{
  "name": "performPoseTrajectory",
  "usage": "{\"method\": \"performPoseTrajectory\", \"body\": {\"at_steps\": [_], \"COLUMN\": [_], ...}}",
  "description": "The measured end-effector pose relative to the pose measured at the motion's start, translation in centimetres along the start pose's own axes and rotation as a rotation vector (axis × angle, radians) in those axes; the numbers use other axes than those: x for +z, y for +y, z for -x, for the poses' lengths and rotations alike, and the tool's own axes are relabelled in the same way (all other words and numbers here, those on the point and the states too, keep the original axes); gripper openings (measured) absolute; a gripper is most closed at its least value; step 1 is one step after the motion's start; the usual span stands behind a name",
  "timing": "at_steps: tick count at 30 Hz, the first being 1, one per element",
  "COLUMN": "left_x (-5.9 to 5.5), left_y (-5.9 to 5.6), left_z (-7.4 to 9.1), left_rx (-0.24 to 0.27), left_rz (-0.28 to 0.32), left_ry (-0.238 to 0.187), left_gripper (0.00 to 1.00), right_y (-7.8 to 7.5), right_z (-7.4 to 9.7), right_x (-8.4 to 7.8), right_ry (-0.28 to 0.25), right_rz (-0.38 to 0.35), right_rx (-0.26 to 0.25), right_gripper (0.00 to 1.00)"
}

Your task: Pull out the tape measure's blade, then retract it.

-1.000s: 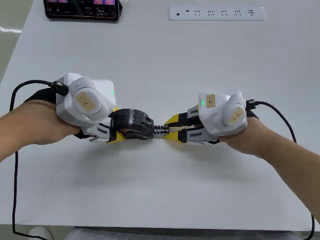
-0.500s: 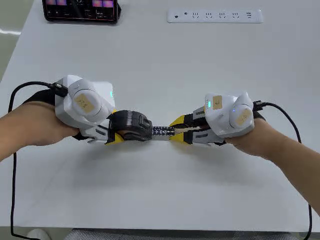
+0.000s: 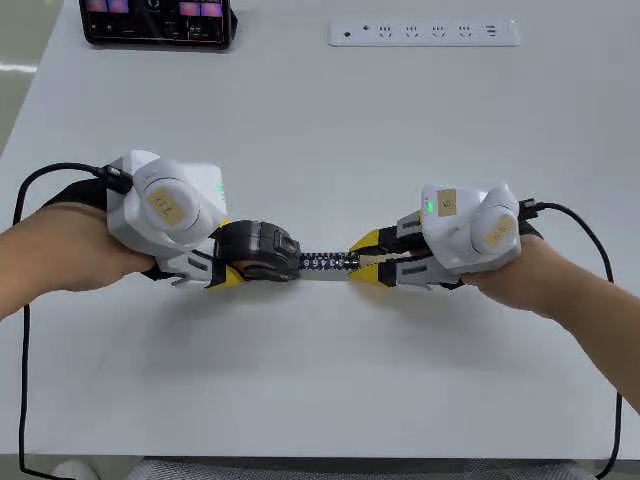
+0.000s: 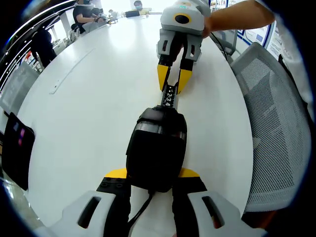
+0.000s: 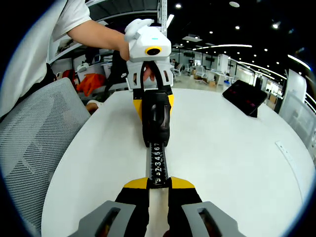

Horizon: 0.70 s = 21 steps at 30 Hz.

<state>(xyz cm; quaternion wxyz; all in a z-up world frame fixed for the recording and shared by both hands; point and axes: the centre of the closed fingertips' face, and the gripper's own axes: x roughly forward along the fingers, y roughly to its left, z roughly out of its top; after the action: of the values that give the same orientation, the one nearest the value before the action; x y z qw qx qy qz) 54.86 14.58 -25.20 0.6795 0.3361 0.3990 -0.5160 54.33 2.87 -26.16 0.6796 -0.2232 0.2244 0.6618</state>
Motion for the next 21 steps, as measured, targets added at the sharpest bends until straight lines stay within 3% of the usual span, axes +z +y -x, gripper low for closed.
{"method": "performPoseTrajectory", "body": {"at_steps": [21], "left_x": [0.0], "left_y": [-0.1], "left_z": [0.0], "left_rx": [-0.004], "left_rz": [-0.005], "left_ry": [0.014], "left_gripper": [0.27], "right_y": [0.0], "right_z": [2.7], "right_x": [-1.6], "right_ry": [0.039], "right_rz": [-0.002], "right_rx": [-0.025], "right_gripper": [0.1]}}
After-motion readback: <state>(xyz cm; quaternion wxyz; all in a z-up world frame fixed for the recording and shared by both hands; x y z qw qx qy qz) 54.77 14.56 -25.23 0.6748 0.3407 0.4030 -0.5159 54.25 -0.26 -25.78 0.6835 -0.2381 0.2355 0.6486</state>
